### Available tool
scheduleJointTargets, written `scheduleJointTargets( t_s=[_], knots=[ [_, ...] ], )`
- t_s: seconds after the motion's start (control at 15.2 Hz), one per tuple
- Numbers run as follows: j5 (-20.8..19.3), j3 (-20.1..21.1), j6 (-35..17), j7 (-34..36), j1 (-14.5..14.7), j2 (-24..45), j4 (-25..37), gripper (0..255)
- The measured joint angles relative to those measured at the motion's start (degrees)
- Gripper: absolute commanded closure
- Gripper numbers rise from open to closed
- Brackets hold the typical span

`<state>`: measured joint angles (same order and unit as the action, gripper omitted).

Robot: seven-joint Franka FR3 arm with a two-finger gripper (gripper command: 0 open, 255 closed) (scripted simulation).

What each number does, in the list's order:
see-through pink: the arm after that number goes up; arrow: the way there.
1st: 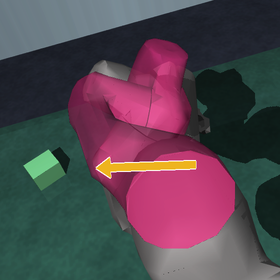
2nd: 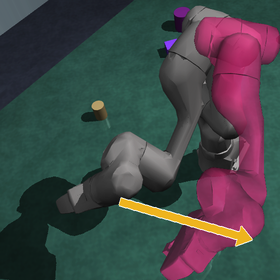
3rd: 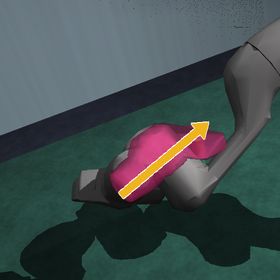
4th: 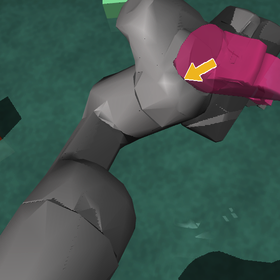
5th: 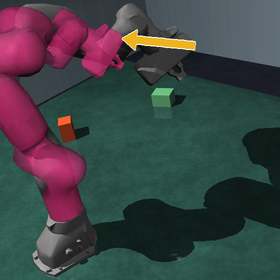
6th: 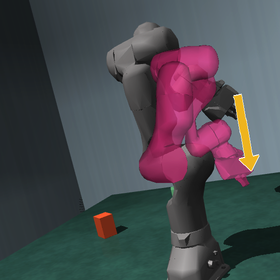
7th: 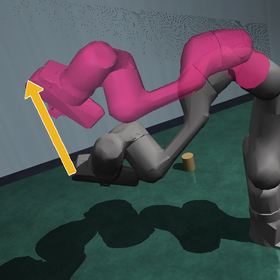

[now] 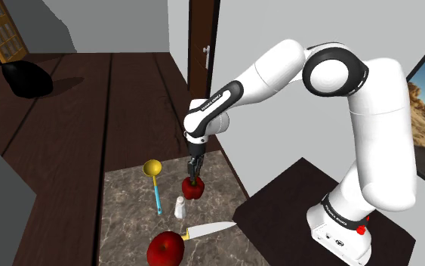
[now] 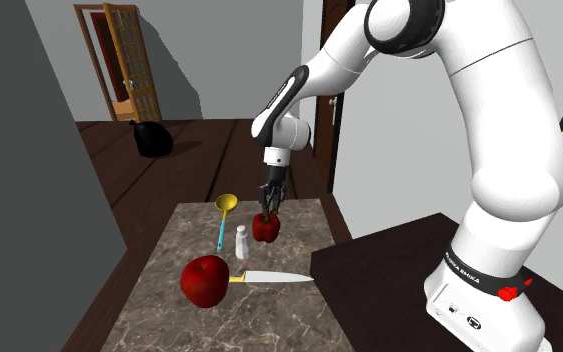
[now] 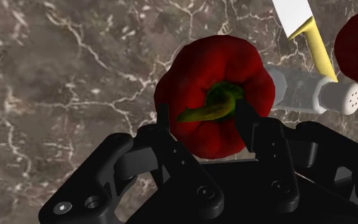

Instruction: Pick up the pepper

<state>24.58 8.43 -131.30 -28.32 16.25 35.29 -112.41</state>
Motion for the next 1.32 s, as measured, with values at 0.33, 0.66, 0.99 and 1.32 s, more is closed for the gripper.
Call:
scheduleJointTargets(
  t_s=[0.33, 0.66, 0.99, 1.32],
  knots=[
    [0.0, 0.0, 0.2, 0.1, 0.0, -0.4, -0.2, 255],
    [-0.3, -0.1, 2.4, 1.0, -0.1, -3.1, -0.6, 255],
    [-0.6, -0.1, 4.8, 2.0, -0.1, -6.3, -1.3, 255],
    [-0.9, -0.1, 7.2, 3.0, -0.2, -8.9, -1.4, 255]
  ],
)
